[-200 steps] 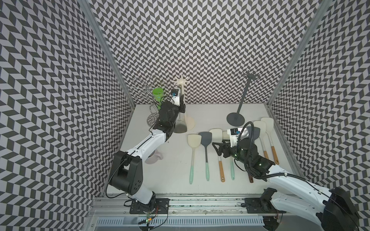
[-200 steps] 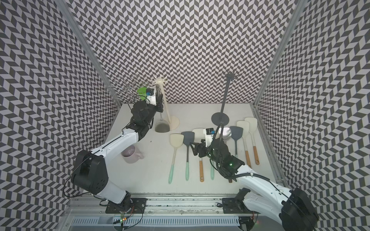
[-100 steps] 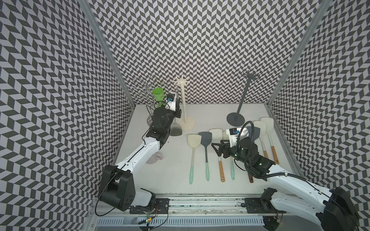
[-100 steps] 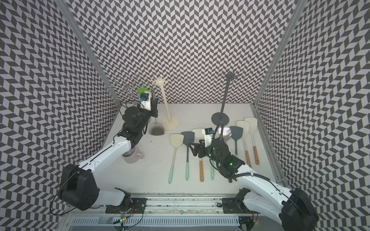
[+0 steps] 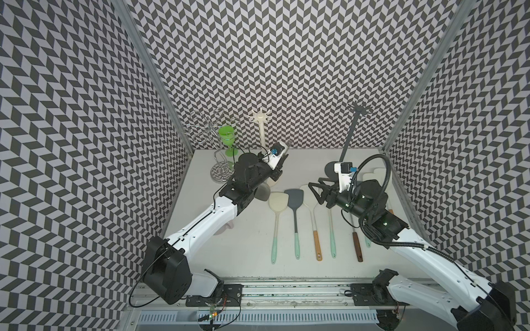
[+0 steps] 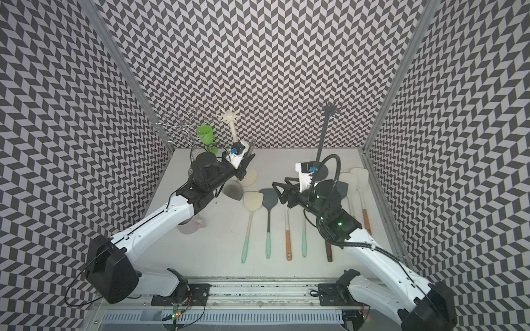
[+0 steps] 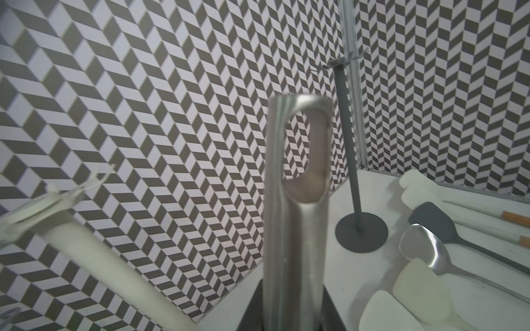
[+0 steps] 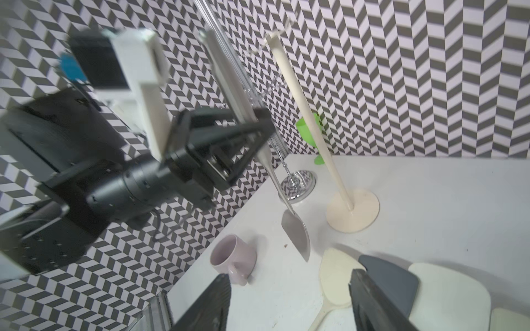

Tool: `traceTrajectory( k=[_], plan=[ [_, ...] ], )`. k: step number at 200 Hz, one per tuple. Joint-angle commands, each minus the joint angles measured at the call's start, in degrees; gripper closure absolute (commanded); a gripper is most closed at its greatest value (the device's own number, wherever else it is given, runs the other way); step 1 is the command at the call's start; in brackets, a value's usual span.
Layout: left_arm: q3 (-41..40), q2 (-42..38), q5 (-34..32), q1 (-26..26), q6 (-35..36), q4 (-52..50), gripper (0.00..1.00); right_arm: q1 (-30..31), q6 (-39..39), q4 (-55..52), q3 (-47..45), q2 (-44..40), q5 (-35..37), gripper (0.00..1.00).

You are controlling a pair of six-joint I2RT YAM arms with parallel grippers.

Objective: Take the spatula off the kitchen utensil rack
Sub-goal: Place the spatula at the center of the board.

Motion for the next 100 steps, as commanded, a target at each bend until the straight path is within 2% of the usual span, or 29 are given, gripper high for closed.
traceTrajectory(
  k=[1,26,100],
  plan=[
    [3.51,0.51,2.12,-1.85,3.76,-3.09,1.0,-2.51,-0.07,3.8,3.97,-0.12,-7.01,0.37],
    [5.44,1.35,3.02,-3.58,4.78,-6.28,1.0,-3.87,-0.45,4.66,8.42,2.29,-12.14,0.4],
    [7.99,1.28,4.6,-5.97,5.68,-10.7,1.0,-4.12,1.66,8.84,15.01,10.81,-18.28,0.46]
  ],
)
